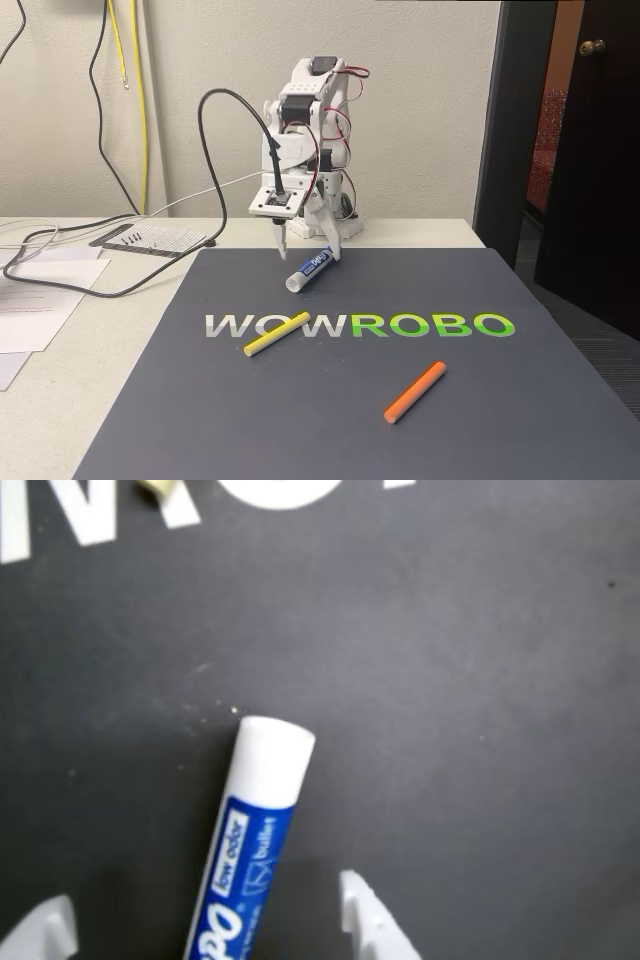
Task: Pick up the blue marker.
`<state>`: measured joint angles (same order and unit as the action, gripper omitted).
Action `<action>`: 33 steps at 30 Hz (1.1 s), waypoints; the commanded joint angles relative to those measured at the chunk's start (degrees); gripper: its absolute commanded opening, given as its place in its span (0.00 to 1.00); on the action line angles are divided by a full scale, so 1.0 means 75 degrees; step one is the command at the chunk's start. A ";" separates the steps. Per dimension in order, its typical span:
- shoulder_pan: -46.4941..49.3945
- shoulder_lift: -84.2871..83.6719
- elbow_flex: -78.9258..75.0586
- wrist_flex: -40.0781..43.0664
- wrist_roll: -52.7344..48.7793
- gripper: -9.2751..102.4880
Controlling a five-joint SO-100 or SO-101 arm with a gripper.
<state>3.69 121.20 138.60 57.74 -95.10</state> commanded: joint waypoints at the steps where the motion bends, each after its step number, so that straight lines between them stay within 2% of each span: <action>1: 0.0129 0.0305 0.0070 -0.0188 -0.0187 0.39; 16: 0.0199 0.0809 0.0680 -0.0152 -0.0258 0.34; 20: 0.0293 0.0750 0.0738 -0.0340 -0.0352 0.32; 26: 0.0398 0.0750 0.0902 -0.0656 -0.0527 0.23; 33: 0.0656 0.0715 0.1148 -0.1301 -0.0926 0.21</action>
<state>7.91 125.60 147.39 49.13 -101.34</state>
